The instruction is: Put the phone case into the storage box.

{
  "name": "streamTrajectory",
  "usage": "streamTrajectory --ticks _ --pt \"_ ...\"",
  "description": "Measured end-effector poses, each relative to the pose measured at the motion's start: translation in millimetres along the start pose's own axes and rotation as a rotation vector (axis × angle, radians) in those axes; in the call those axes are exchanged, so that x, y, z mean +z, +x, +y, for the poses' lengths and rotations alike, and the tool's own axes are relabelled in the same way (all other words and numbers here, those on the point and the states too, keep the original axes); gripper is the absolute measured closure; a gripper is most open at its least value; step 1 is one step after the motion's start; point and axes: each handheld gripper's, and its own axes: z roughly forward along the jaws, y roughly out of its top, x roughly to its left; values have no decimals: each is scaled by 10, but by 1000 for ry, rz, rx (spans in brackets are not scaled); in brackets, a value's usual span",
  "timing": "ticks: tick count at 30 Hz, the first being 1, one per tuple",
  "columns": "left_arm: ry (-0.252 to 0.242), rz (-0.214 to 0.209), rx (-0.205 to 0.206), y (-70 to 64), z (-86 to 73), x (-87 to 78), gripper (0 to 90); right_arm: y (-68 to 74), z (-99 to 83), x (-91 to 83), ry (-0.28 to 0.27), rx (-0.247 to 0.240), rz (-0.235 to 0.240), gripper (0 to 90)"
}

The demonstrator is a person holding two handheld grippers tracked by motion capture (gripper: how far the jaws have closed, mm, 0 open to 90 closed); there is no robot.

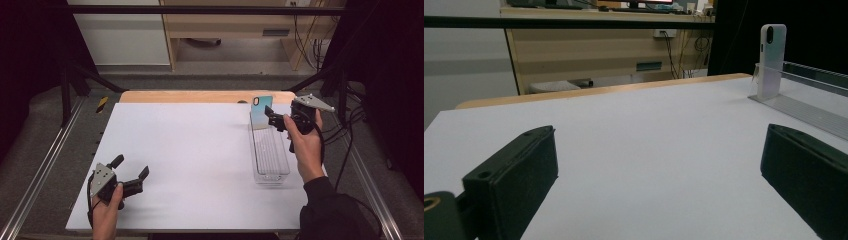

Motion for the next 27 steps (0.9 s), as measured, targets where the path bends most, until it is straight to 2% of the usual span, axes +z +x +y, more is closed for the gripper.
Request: streamTrajectory --ticks 6,14,27 --pt "1 1 8 21 1 -13 13 -51 -28 -83 -29 5 -2 44" --pt "-7 16 -1 76 1 -46 13 -124 -76 -203 -56 -6 -11 45" --pt "-8 27 0 131 1 -83 14 -295 -250 -413 -68 11 -27 43"
